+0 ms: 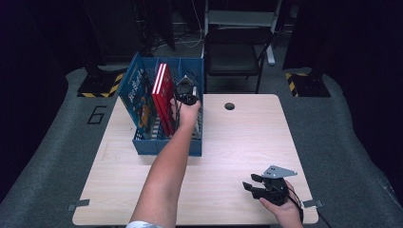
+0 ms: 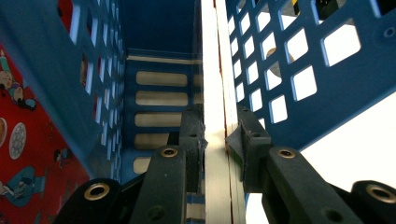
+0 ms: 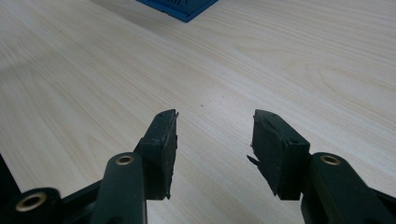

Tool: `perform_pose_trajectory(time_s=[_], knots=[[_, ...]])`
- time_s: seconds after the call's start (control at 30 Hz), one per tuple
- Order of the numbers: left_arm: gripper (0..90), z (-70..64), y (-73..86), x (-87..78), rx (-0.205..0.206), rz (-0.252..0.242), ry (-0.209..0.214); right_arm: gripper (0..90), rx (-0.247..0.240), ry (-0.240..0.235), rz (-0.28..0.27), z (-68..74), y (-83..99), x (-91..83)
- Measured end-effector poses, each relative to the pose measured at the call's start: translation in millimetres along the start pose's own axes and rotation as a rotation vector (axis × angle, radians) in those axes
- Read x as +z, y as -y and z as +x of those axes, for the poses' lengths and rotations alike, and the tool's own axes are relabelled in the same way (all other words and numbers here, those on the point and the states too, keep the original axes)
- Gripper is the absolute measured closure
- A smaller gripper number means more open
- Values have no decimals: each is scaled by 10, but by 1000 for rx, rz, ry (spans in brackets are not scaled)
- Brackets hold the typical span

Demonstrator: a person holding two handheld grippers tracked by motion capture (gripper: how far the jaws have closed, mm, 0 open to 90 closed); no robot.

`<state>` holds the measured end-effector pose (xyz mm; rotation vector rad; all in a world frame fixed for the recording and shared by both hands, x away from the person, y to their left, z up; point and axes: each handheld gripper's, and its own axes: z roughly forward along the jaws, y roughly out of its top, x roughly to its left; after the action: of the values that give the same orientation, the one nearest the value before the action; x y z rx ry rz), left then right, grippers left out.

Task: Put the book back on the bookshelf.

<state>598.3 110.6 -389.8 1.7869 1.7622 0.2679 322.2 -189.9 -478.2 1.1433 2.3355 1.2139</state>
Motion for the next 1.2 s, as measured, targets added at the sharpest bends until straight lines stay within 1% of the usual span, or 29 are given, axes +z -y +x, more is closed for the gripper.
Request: perform_pose_trajectory(time_s=[0.03, 0.07, 0.1, 0.13, 0.2, 0.3, 0.37, 0.4, 0.43, 0.47, 0.5, 0.53, 0.57, 0.7, 0.77, 0.83, 0.87, 0.93, 1.0, 1.03, 1.07, 1.1, 1.13, 1.2], knots=[[757, 4, 4, 4, 1, 5, -2, 500, -1, -6, -2, 3, 0, 0], [757, 8, 15, 25, -3, -3, -3, 500, -6, -8, 0, 1, 0, -3], [755, 15, 24, 39, -6, 3, 0, 500, -1, -5, -3, 5, -1, -2], [754, 13, 38, 56, -21, -3, -2, 501, -2, -5, -1, 4, -2, -3], [753, 31, 55, 65, -16, 3, 0, 501, -2, -3, -1, 1, -2, -3], [750, 36, 62, 71, -17, -3, 8, 500, 0, 0, 0, 1, -1, 3], [744, 32, 68, 76, -30, -9, 21, 500, -2, 0, -1, 1, -1, 4], [740, 29, 81, 88, -31, -23, 26, 500, -5, -1, -1, 0, -2, 3], [738, 27, 83, 81, -18, 0, 22, 500, -7, -4, 1, -3, -3, 1], [736, 17, 93, 90, -27, -7, 21, 500, -2, 0, -2, -2, -3, 3], [734, 19, 103, 96, -20, -7, 24, 500, -3, -1, -2, -5, -3, 3], [734, 19, 108, 94, -5, 1, 14, 500, -8, -3, -1, -10, -2, 1], [731, 12, 118, 99, -13, -10, 18, 500, -7, -3, -1, -10, -3, 0], [721, -3, 127, 91, 3, -3, 24, 500, -2, -5, -1, -4, -4, -5], [715, -9, 140, 96, -5, -18, 29, 500, -4, -5, -2, -8, -4, -3], [712, -6, 145, 94, -11, -19, 29, 500, -2, -5, -1, -4, -5, -4], [709, 12, 156, 94, -17, -28, 42, 500, -3, -5, -1, -3, -5, -3], [707, 26, 163, 80, -19, -18, 51, 500, -5, -4, -1, -5, -6, -3], [695, 47, 177, 65, -30, -23, 77, 500, -4, -4, -2, -8, -7, -6], [690, 48, 183, 58, -42, -28, 86, 500, -5, -4, -3, -11, -7, -5], [689, 49, 182, 44, -41, -27, 90, 500, -5, -3, -4, -13, -7, -5], [683, 49, 183, 37, -40, -42, 96, 500, -5, -2, -4, -13, -7, -6], [674, 55, 173, 6, -33, -23, 97, 500, -3, 0, -9, -12, -6, -7], [653, 56, 174, -26, -46, -42, 111, 500, -5, 4, -11, -14, -6, -10]])
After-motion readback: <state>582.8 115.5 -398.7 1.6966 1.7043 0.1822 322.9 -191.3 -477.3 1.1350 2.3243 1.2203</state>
